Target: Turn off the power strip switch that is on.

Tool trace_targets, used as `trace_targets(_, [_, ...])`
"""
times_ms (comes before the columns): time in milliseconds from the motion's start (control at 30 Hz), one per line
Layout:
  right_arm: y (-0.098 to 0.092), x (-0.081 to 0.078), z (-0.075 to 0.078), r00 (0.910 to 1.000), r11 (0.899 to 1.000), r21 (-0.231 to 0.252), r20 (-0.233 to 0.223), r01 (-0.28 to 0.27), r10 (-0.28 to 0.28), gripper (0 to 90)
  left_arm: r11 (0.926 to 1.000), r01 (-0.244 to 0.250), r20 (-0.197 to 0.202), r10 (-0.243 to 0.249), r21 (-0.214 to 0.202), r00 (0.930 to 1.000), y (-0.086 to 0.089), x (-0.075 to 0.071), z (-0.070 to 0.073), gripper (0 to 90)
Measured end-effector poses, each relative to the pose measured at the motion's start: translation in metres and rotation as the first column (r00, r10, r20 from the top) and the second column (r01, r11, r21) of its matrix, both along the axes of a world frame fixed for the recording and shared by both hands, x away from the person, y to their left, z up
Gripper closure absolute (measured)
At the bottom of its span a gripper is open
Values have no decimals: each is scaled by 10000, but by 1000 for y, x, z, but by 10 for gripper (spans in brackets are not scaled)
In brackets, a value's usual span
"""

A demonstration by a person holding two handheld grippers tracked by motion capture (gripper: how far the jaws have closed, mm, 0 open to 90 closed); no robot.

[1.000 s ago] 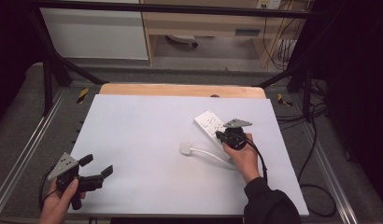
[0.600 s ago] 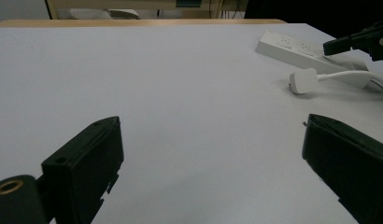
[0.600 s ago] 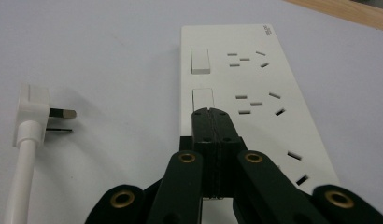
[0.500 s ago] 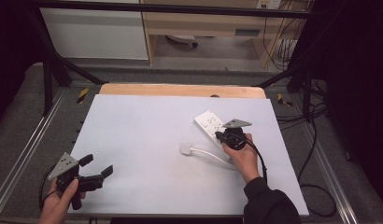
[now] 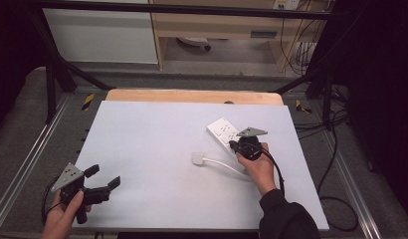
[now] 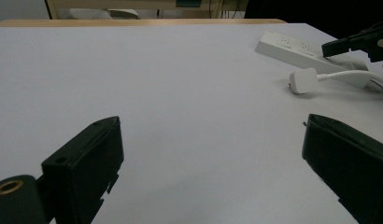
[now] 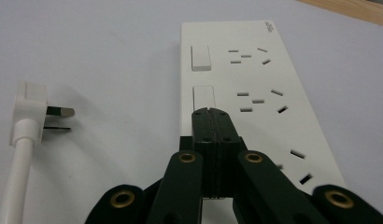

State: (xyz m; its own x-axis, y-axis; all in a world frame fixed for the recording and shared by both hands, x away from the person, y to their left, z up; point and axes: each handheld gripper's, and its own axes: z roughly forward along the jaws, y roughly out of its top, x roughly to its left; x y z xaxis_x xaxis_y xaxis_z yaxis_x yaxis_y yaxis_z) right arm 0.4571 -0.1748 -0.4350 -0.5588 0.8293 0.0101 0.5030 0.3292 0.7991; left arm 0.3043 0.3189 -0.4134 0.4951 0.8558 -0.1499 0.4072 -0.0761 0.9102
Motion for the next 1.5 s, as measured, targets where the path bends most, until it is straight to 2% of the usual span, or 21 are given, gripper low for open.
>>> trace_targets(767, [0, 0, -2, 10000, 10000, -8, 59, 32, -32, 900, 10000, -2, 16, 2, 15, 10000, 0, 0, 0, 53])
trace_targets(1133, [-1, 0, -2, 9999, 9998, 170, -90, 104, -102, 900, 10000, 1, 15, -1, 29, 10000, 0, 0, 0, 53])
trace_targets(1500, [1, 2, -3, 9999, 10000, 67, -160, 62, -61, 900, 10000, -9, -39, 9, 11, 10000, 0, 0, 0, 53])
